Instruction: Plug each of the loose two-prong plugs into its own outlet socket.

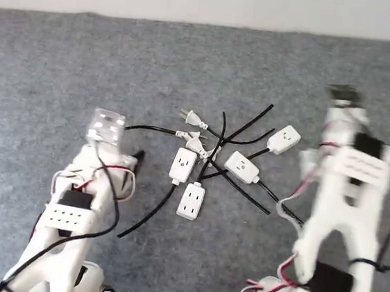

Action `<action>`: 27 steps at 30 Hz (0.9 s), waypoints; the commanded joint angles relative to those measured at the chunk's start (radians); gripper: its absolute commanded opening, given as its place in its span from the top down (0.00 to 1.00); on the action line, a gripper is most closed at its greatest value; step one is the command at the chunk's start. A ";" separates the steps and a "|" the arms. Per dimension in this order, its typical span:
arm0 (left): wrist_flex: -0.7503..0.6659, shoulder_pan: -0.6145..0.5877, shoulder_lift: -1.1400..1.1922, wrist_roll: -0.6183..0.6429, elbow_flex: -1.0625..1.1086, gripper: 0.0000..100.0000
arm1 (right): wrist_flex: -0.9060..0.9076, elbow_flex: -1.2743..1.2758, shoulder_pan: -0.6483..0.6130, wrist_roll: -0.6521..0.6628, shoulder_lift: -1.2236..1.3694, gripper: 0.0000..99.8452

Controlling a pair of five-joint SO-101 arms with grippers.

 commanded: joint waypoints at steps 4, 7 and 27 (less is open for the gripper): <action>-0.135 -0.149 -0.008 0.186 -0.045 0.78 | -0.165 0.014 -0.242 -0.012 -0.044 0.82; -0.173 -0.189 -0.003 0.282 -0.045 0.78 | -0.223 0.009 -0.315 -0.014 -0.013 0.82; -0.170 -0.218 -0.002 0.301 -0.061 0.78 | -0.262 0.089 -0.522 -0.011 -0.041 0.96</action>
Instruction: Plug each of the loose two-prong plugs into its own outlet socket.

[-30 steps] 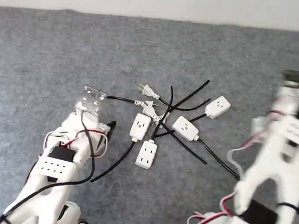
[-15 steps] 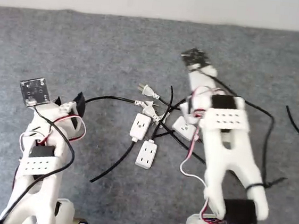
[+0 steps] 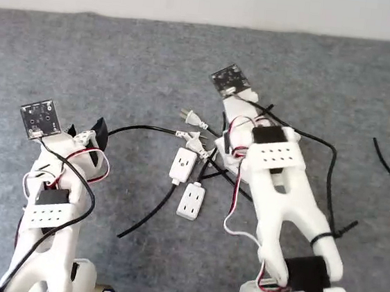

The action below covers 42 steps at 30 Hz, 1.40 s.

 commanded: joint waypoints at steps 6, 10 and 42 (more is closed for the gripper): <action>-0.026 -0.003 -0.003 0.009 -0.047 0.78 | -0.090 0.176 -0.048 0.175 -0.067 0.96; -0.025 -0.002 -0.003 0.009 -0.047 0.78 | -0.213 0.247 0.004 0.255 0.001 0.96; -0.031 0.043 -0.002 -0.040 -0.027 0.78 | -0.042 0.640 0.312 0.583 -0.449 0.95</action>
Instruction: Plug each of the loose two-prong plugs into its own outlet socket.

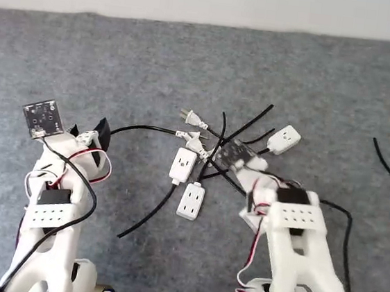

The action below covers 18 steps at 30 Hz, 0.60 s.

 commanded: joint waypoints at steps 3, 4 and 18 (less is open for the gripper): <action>-0.031 0.020 -0.002 -0.060 -0.025 0.78 | -0.039 0.005 0.143 0.199 -0.035 0.87; -0.031 0.020 -0.002 -0.060 -0.025 0.78 | -0.042 0.005 0.157 0.219 -0.035 0.85; -0.031 0.020 -0.002 -0.060 -0.024 0.78 | -0.087 -0.066 0.048 0.166 0.041 0.90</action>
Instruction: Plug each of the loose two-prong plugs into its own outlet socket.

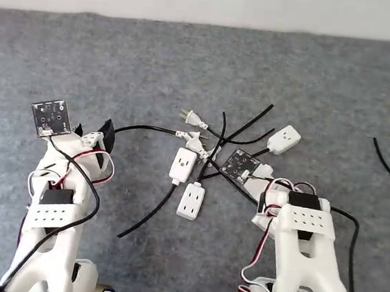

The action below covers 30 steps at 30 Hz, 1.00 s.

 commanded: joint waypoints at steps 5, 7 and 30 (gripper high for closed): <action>-0.031 0.006 -0.002 -0.011 -0.024 0.78 | -0.002 -0.241 -0.010 -0.112 0.269 0.90; -0.031 0.006 -0.002 -0.011 -0.024 0.78 | 0.010 -0.304 -0.007 -0.126 0.360 0.90; -0.032 0.006 -0.002 -0.011 -0.024 0.78 | 0.114 -0.316 -0.082 -0.169 0.278 0.90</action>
